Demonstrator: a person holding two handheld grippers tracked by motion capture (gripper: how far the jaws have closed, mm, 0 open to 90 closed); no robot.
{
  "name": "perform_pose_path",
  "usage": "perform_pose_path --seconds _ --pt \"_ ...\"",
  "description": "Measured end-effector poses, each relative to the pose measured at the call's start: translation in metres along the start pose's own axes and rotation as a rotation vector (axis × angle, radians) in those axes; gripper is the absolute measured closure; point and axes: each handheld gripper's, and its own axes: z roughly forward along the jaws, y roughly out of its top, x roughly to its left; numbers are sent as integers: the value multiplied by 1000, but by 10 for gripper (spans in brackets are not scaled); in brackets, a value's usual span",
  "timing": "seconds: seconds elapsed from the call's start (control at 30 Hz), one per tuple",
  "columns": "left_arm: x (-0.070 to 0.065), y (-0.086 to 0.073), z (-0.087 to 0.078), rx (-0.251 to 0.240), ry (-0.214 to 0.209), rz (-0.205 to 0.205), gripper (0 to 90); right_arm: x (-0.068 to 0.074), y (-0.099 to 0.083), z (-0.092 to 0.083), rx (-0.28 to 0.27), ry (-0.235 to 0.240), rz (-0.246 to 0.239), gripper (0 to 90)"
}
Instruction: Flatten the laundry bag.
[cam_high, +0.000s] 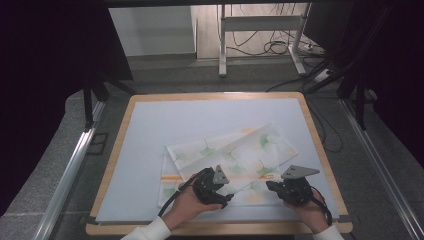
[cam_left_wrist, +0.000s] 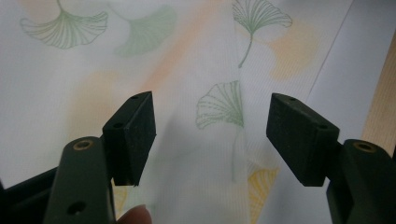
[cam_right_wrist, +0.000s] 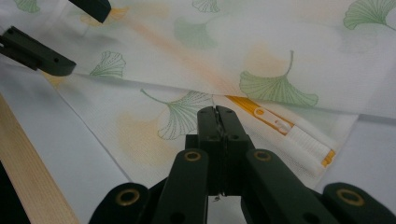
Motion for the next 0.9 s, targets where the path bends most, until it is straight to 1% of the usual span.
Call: perform_pose_path --seconds 0.1,0.13,0.33,0.47,0.6,0.67,0.73,0.77,0.8,0.83,0.9 --pt "-1 2 3 11 2 9 329 0 0 0 0 0 -2 887" --pt "-1 3 8 15 0 2 330 0 0 0 1 0 -5 887" --pt "3 5 19 40 -18 -11 358 0 0 0 3 0 -3 886" --pt "2 7 24 53 -26 -5 383 0 0 0 3 1 -3 885" --pt "4 8 24 53 -37 -9 456 -1 -1 -1 0 -3 -6 885" --pt "6 7 24 48 -35 -15 516 -1 -1 -1 -2 -3 -7 885" --pt "9 6 23 45 -34 -31 568 -1 -1 -1 0 -4 -9 885" --pt "9 6 23 45 -34 -31 589 -1 -1 -1 0 -4 -9 885" --pt "10 6 23 45 -30 -34 589 -1 -1 0 0 -4 -9 885" --pt "11 6 23 42 -30 -39 655 -1 -1 0 0 -3 -11 885" --pt "12 6 23 42 -24 -38 708 0 -1 0 0 -3 -11 885"
